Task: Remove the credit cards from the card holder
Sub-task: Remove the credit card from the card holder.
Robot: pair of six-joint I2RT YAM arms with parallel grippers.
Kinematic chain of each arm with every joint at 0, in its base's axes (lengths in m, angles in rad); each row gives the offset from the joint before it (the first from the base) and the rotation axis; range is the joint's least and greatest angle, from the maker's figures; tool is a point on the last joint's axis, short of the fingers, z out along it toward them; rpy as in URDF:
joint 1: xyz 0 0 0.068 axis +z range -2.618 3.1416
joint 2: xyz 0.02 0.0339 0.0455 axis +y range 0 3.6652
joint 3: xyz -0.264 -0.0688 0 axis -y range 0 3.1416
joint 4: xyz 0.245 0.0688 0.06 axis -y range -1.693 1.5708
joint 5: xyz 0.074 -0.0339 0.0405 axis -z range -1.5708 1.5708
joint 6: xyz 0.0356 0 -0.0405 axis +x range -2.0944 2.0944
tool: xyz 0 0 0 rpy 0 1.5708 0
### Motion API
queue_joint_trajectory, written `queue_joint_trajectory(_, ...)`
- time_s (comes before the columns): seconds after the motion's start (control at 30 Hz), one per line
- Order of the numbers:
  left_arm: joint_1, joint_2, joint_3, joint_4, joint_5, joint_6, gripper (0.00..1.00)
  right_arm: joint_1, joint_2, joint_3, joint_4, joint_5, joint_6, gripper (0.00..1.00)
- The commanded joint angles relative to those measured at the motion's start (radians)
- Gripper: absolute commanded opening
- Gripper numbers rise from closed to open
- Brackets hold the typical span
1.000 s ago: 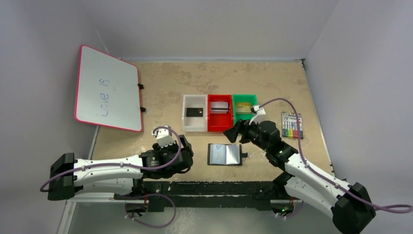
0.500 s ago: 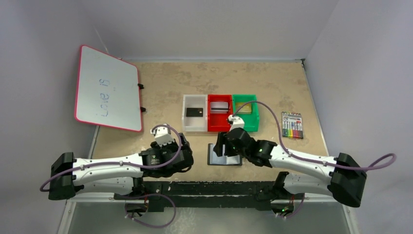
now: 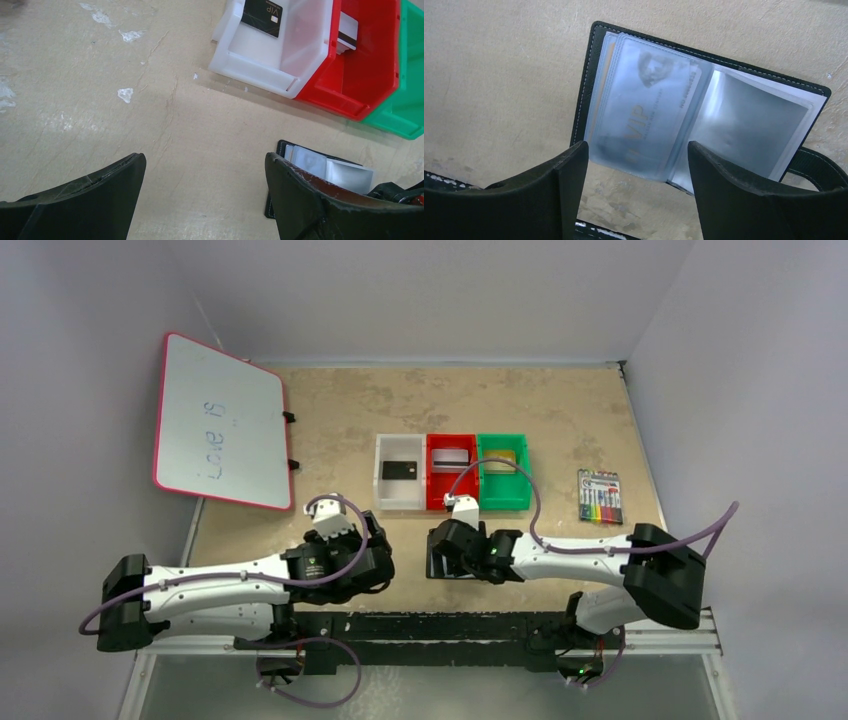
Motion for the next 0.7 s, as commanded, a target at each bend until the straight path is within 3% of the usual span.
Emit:
queue_joint_trajectory(0.0, 0.002, 0.036, 0.012, 0.021, -0.014, -0.011, 0.9, 0.015, 0.019, 0.047, -0.04, 0.063, 0.043, 0.74)
queue_joint_trajectory(0.4, 0.002, 0.042, 0.011, 0.047, -0.028, 0.0, 0.9, 0.017, 0.122, 0.093, -0.053, 0.078, 0.035, 0.69)
queue_joint_trajectory(0.67, 0.002, 0.027, 0.005, 0.052, -0.027, 0.005, 0.9, 0.017, 0.137, 0.092, -0.061, 0.098, 0.079, 0.48)
